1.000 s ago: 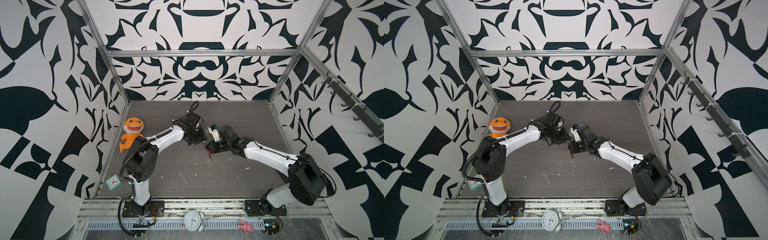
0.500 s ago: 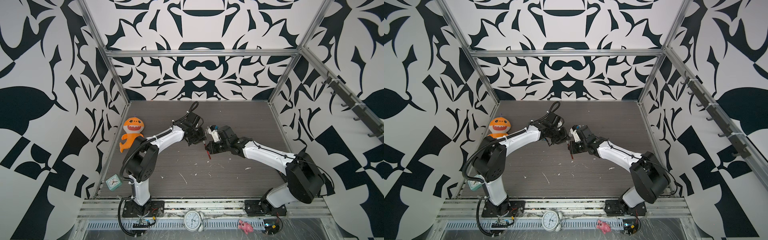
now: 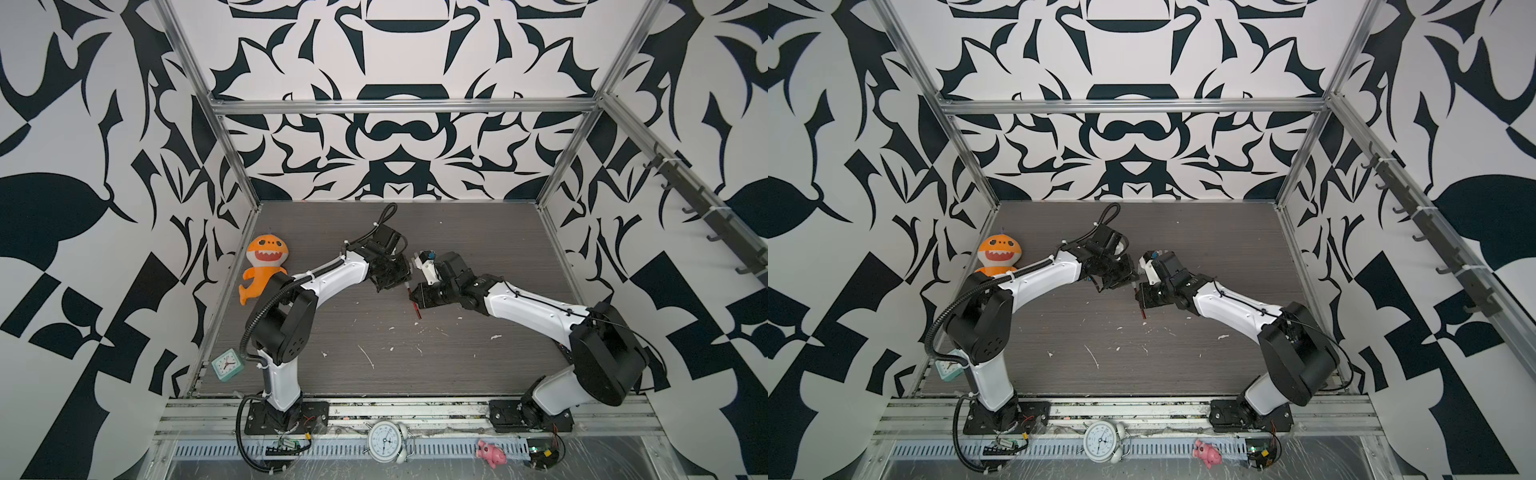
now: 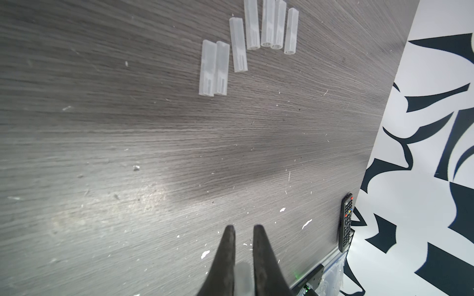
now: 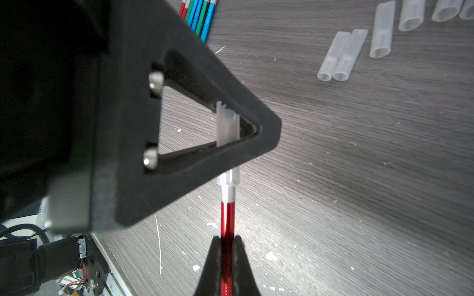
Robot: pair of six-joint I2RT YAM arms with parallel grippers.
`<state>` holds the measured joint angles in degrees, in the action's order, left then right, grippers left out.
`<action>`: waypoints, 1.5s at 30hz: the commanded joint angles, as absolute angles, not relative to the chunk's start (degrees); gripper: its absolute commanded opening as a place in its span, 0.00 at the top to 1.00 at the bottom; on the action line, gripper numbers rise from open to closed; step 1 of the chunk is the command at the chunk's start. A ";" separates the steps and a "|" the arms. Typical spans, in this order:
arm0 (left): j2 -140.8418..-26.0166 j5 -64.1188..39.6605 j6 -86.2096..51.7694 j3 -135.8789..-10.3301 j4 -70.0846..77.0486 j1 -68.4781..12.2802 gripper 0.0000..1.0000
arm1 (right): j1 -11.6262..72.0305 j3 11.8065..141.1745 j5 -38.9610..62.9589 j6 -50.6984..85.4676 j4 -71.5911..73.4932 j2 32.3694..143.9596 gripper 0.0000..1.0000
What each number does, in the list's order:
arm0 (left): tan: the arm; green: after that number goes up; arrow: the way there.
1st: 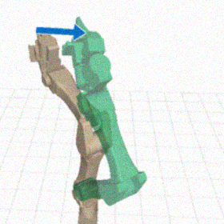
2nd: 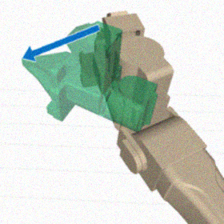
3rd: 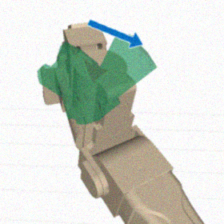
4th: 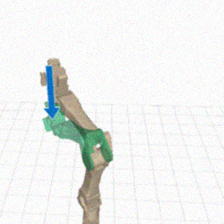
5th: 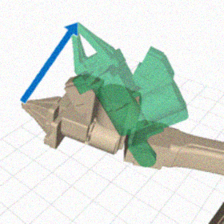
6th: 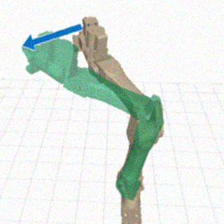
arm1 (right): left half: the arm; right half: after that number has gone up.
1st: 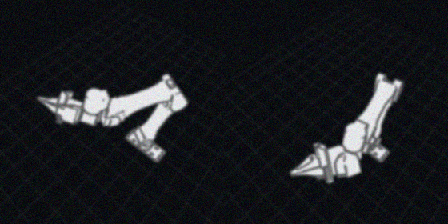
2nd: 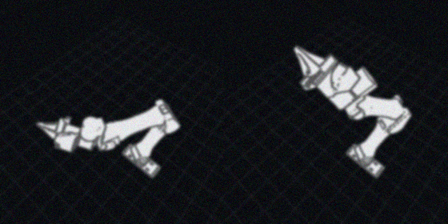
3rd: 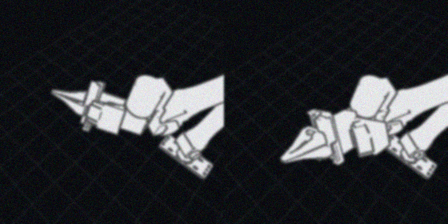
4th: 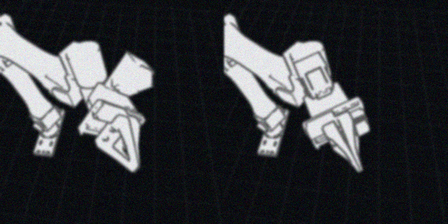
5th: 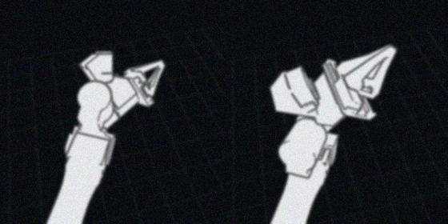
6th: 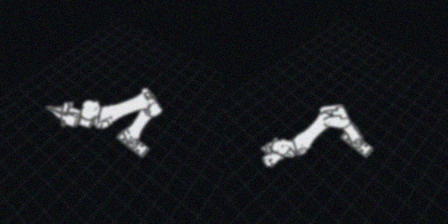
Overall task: Remove protective caps from carving knives
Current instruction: Remove the protective sleeve from the carving knife, then place the carving knife at the center of the board.
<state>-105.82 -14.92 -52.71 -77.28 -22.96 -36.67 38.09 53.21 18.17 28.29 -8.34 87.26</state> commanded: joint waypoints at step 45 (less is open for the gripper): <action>-74.79 -4.05 -34.77 -67.03 -41.64 -18.72 1.00 | 38.85 73.65 13.91 39.93 -3.66 111.29 1.00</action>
